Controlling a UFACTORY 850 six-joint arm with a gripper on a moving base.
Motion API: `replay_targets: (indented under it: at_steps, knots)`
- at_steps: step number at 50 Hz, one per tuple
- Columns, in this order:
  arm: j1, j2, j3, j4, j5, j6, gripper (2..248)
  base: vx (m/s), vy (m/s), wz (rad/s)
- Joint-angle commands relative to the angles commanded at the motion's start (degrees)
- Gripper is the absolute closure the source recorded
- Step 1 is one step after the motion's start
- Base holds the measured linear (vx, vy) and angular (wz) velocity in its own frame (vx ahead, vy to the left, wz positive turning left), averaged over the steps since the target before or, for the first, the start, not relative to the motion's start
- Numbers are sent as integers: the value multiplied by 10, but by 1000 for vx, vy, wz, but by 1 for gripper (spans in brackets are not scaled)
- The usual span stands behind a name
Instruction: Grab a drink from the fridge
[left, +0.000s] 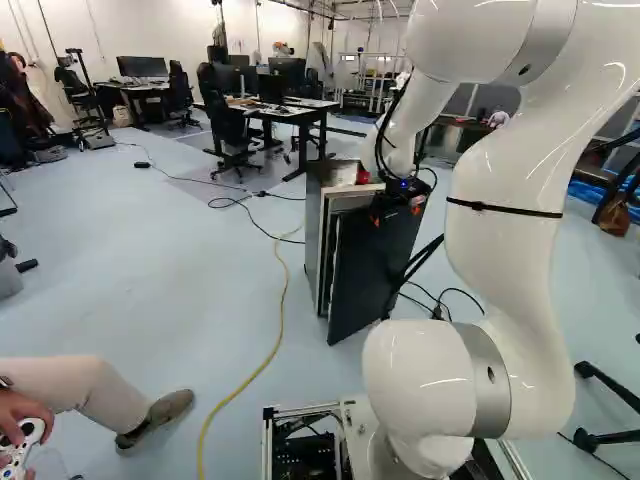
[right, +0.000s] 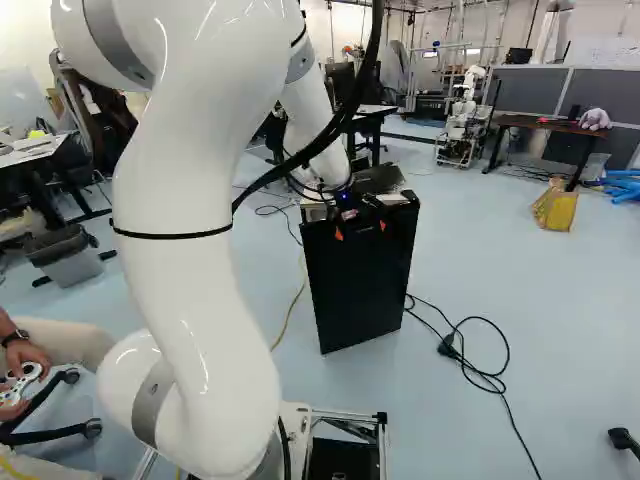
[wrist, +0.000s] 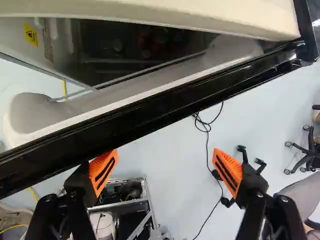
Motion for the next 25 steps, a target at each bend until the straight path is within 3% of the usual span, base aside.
replay_targets:
  at_steps: [25]
  knots:
    - [10, -22, -29, 0, 0, 0, 3, 0, 0, 0]
